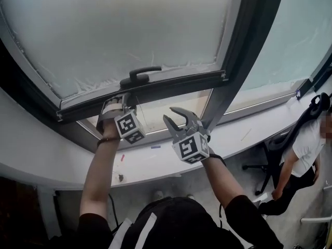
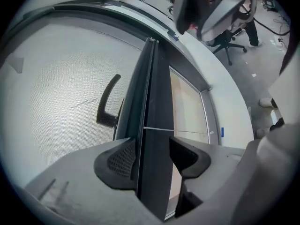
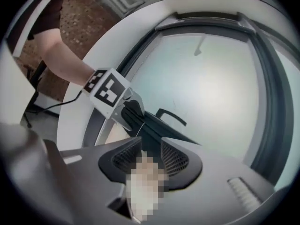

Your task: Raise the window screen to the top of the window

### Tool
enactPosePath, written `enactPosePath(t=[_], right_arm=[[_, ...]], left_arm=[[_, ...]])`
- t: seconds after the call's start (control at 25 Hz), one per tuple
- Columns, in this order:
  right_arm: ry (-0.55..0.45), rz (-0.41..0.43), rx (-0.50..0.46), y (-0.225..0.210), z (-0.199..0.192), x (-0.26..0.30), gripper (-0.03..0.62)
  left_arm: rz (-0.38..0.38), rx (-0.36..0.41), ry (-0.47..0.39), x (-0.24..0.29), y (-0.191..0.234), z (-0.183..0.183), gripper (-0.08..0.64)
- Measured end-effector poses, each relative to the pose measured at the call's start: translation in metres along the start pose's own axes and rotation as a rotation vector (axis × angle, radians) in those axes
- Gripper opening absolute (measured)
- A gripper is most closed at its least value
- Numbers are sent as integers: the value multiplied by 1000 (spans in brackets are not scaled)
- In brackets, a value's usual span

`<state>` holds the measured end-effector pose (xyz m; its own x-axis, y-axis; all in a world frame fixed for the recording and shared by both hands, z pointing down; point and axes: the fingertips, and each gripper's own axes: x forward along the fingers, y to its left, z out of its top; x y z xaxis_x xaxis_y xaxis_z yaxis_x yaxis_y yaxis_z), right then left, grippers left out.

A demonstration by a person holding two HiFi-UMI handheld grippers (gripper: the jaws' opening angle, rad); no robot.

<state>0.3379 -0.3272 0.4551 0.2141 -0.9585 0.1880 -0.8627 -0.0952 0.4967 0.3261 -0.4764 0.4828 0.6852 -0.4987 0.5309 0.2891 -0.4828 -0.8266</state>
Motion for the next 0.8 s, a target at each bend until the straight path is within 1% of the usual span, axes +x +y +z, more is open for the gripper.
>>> enactPosePath(t=[0.12, 0.2, 0.24, 0.36, 0.48, 0.56, 0.64, 0.72, 0.76, 0.8], right_arm=[[18, 19, -120, -4, 20, 41, 166], [62, 40, -235, -4, 25, 62, 186], [89, 53, -300, -3, 22, 72, 196], [162, 69, -483, -3, 10, 94, 196], [228, 65, -618, -5, -1, 105, 196], [285, 64, -677, -6, -16, 111, 196], [346, 76, -715, -5, -25, 115, 247], [414, 107, -723, 1, -26, 112, 279], [439, 116, -726, 4, -27, 111, 284], [458, 120, -730, 5, -28, 111, 285]], left_arm=[[-8, 15, 7, -1, -1, -3, 235], [-10, 29, 14, -1, -1, -6, 235], [-9, 31, 15, -1, -1, -8, 235], [9, 36, 0, -1, -1, -13, 235], [10, 44, 2, -1, -2, -17, 233], [3, 46, 12, -2, -2, -18, 225], [7, 47, 19, -1, -1, -16, 221], [19, 65, 53, 1, -2, -17, 210], [29, 62, 65, 2, -2, -17, 203], [37, 52, 72, 2, -1, -17, 161]])
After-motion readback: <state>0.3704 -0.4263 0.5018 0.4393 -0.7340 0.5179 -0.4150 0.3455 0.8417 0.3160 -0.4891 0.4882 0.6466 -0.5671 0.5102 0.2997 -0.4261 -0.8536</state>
